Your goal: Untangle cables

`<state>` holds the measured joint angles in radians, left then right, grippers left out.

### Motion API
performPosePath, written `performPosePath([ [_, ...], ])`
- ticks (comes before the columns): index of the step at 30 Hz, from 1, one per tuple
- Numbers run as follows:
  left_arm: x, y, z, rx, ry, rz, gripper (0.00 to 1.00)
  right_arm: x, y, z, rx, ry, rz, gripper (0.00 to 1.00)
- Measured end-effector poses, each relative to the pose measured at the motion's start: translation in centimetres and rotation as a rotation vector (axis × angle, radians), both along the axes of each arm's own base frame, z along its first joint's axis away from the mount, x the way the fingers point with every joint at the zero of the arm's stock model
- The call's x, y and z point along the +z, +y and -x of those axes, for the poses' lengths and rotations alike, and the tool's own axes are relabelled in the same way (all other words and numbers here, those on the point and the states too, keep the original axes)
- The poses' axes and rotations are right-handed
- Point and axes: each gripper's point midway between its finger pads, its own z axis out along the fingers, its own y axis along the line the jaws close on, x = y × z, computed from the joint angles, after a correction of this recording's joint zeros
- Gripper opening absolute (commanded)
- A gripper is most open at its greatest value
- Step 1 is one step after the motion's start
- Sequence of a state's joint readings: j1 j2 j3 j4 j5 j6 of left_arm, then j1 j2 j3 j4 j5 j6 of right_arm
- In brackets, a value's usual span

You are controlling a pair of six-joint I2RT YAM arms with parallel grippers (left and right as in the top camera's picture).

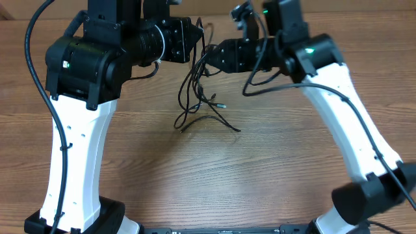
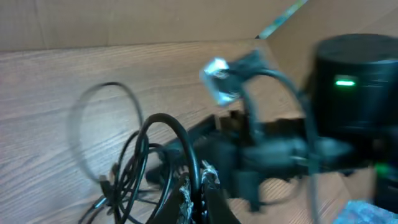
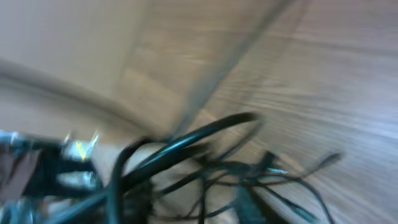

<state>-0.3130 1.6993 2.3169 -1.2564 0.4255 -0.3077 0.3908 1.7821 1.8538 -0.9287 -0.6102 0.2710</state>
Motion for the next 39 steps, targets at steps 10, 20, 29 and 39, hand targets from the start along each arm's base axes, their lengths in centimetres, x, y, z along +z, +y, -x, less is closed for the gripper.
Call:
performPosePath([
  [10,-0.5,0.8,-0.4,0.044,0.002,-0.036,0.04,-4.4,-8.3,-3.4,-0.406,0.133,0.237,0.04],
  [20,-0.1,6.2,-2.8,0.180,-0.027,-0.049,0.04,-7.8,-21.4,-2.2,-0.770,0.307,0.512,0.04],
  [29,3.1,15.3,-1.7,0.411,-0.110,-0.051,0.04,-9.4,-26.0,-2.1,-0.882,0.355,0.551,0.04],
  [39,4.8,19.6,-0.1,0.527,-0.156,-0.056,0.04,-13.3,-30.4,-0.8,-0.964,0.465,0.583,0.04],
])
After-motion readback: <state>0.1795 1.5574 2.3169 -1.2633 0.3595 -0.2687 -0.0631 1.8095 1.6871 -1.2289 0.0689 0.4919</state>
